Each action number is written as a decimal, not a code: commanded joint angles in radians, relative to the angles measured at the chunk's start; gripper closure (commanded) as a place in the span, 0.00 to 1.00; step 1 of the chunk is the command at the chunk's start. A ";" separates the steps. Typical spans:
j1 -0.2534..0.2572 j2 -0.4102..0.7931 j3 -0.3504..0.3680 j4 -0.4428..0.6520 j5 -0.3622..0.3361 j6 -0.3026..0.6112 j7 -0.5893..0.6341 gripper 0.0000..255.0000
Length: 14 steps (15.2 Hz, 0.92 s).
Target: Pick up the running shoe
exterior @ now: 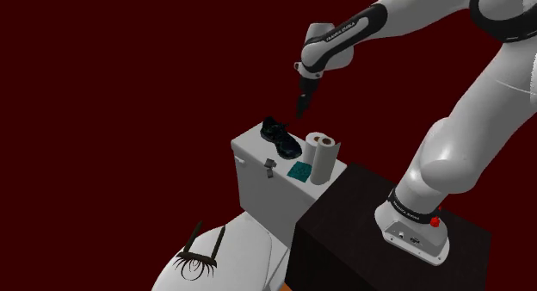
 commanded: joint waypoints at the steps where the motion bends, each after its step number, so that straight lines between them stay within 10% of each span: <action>1: 0.007 0.082 -0.008 0.044 0.040 0.046 -0.079 0.00; 14: -0.007 0.328 0.025 0.137 0.188 0.208 -0.278 0.00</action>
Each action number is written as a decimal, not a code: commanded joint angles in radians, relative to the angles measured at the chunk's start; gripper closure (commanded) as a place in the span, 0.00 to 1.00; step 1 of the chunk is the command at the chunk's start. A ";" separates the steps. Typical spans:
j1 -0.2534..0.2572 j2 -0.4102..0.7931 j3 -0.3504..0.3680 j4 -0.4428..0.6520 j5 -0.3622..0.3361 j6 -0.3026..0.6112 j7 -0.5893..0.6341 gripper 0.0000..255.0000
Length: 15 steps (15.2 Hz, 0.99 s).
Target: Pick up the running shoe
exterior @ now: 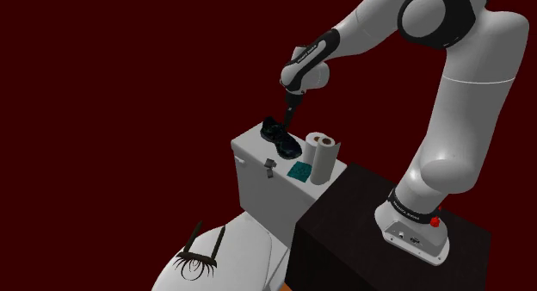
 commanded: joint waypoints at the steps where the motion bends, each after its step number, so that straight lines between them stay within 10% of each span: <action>1: -0.002 0.007 0.001 -0.001 0.005 0.008 -0.005 0.00; 2: -0.002 0.008 0.001 -0.001 0.006 0.008 -0.006 1.00; 15: 0.004 -0.034 -0.008 0.006 -0.023 -0.037 0.019 1.00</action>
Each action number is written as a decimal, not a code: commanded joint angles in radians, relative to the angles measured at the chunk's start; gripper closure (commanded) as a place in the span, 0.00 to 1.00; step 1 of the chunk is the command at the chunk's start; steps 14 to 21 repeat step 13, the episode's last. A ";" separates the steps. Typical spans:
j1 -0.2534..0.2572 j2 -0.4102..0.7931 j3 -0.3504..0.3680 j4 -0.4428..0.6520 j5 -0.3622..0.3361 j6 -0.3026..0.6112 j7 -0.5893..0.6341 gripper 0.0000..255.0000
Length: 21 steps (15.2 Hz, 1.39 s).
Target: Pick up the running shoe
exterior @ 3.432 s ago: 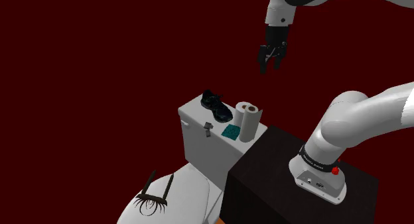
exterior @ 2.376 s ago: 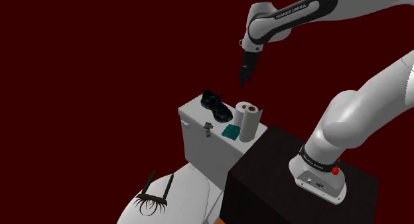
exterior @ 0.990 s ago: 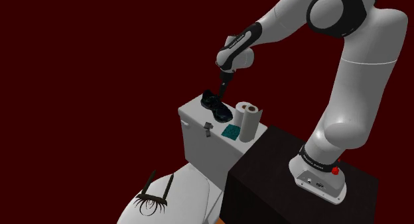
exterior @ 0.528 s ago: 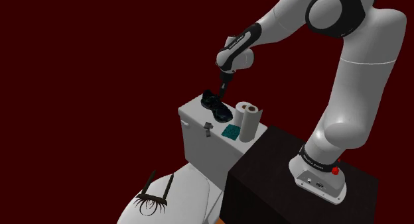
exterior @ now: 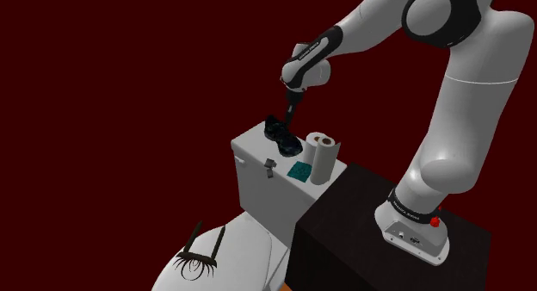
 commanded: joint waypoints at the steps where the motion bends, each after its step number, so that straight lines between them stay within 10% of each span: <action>1: 0.004 -0.021 -0.004 0.006 -0.014 -0.024 0.014 1.00; 21: 0.010 -0.112 -0.017 0.044 -0.073 -0.144 0.065 1.00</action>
